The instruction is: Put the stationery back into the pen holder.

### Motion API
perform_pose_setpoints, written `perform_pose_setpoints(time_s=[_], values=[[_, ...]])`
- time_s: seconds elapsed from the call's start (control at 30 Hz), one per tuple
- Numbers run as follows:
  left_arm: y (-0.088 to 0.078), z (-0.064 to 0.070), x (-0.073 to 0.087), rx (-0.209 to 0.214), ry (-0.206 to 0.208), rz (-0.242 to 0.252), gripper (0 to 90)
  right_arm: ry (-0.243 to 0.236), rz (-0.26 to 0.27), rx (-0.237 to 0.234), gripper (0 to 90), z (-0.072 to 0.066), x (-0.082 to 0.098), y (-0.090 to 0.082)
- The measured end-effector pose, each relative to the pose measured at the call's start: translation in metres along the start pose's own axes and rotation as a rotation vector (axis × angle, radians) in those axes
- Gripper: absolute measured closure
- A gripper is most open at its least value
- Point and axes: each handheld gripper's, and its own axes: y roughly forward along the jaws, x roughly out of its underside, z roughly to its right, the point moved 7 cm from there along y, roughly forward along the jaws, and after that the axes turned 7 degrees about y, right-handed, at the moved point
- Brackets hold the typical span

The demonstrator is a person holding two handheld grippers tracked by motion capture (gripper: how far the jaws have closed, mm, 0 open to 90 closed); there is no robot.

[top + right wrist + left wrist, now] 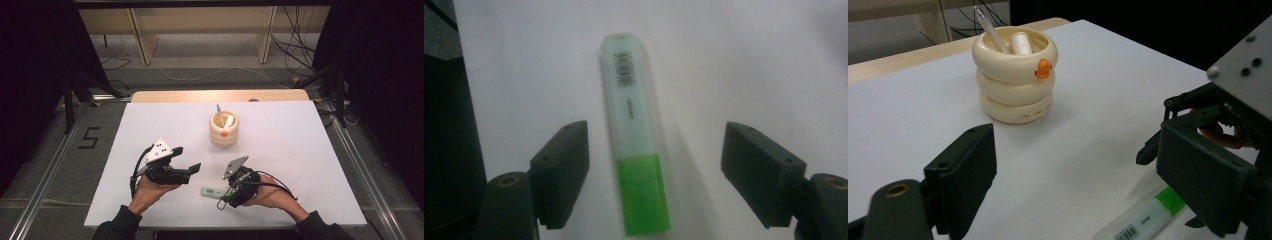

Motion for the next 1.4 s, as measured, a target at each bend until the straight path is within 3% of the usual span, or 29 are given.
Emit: perform_pose_setpoints(time_s=[0.5, 1.4], values=[[-0.005, 0.005, 0.005, 0.001, 0.011, 0.019, 15.8, -0.021, -0.114, -0.035, 46.6, -0.006, -0.005, 0.014], [-0.006, 0.007, 0.010, 0.005, 0.019, 0.001, 15.7, -0.051, -0.192, -0.029, 62.7, -0.005, -0.001, 0.021]])
